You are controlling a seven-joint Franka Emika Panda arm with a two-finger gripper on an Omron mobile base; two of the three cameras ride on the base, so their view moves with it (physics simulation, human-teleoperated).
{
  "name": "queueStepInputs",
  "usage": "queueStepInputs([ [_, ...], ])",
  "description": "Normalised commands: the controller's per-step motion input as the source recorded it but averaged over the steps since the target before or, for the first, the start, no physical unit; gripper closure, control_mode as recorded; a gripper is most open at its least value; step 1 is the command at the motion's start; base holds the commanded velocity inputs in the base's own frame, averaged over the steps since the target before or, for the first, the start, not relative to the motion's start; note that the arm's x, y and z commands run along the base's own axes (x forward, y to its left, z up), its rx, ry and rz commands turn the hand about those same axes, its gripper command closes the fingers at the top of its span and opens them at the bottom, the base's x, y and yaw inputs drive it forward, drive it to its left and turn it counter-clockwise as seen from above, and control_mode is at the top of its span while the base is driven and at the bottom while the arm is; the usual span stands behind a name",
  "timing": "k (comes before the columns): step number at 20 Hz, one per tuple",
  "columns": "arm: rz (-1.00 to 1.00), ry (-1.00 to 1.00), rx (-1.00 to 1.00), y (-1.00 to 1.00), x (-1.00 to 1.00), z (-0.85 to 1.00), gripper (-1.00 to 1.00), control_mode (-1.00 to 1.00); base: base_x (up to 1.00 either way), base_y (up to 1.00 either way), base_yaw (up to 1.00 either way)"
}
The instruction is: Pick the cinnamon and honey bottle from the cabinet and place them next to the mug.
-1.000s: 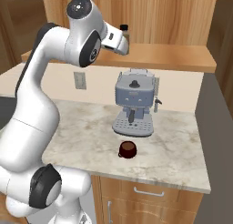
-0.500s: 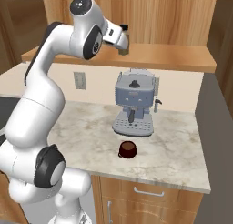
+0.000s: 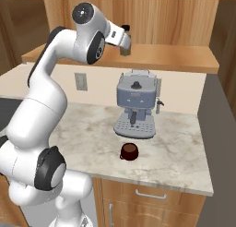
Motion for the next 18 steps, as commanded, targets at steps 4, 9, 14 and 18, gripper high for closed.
queueStepInputs([
  [4,0.0,-0.07,0.0,-0.02,0.04,0.0,-1.0,-1.0,0.0,0.0,0.0],
  [9,0.0,0.15,-0.02,0.0,0.01,0.0,-1.0,-1.0,0.0,0.0,0.0],
  [14,0.0,0.23,-0.05,-0.06,0.19,-0.03,-1.0,-1.0,0.0,0.0,0.0],
  [18,0.0,0.02,-0.01,-0.12,0.06,-0.17,-1.0,-1.0,0.0,0.0,0.0],
])
